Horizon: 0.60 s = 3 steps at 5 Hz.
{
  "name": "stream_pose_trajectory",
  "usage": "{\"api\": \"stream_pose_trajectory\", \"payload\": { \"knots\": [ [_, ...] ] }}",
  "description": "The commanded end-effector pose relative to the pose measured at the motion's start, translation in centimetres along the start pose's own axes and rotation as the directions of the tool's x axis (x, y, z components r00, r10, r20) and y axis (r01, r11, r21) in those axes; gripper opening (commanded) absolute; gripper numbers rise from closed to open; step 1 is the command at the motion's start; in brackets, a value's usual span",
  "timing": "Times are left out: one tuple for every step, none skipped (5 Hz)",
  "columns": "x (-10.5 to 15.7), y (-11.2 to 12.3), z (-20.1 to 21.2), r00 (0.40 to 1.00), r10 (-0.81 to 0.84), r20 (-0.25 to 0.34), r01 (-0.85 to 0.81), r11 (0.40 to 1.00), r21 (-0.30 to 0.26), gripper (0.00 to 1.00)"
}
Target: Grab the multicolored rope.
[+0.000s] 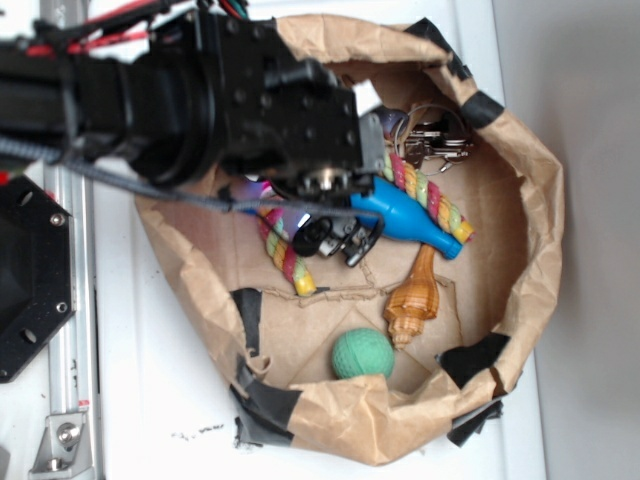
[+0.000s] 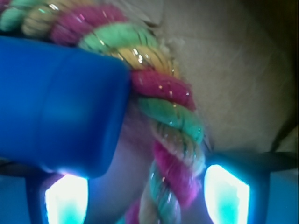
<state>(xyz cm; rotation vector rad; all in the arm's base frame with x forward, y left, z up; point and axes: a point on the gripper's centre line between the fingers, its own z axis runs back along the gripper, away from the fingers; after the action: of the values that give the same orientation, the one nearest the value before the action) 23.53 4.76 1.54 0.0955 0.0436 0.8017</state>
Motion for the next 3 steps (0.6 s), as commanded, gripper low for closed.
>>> {"api": "stream_pose_trajectory", "payload": {
  "knots": [
    [1.5, 0.4, -3.3, 0.997, -0.020, 0.074, 0.015, 0.998, 0.062, 1.00],
    [0.7, 0.2, -3.5, 0.995, -0.052, 0.085, 0.047, 0.997, 0.067, 0.00],
    [0.3, 0.3, -3.6, 0.992, -0.069, 0.104, 0.059, 0.994, 0.094, 0.00]
  ]
}}
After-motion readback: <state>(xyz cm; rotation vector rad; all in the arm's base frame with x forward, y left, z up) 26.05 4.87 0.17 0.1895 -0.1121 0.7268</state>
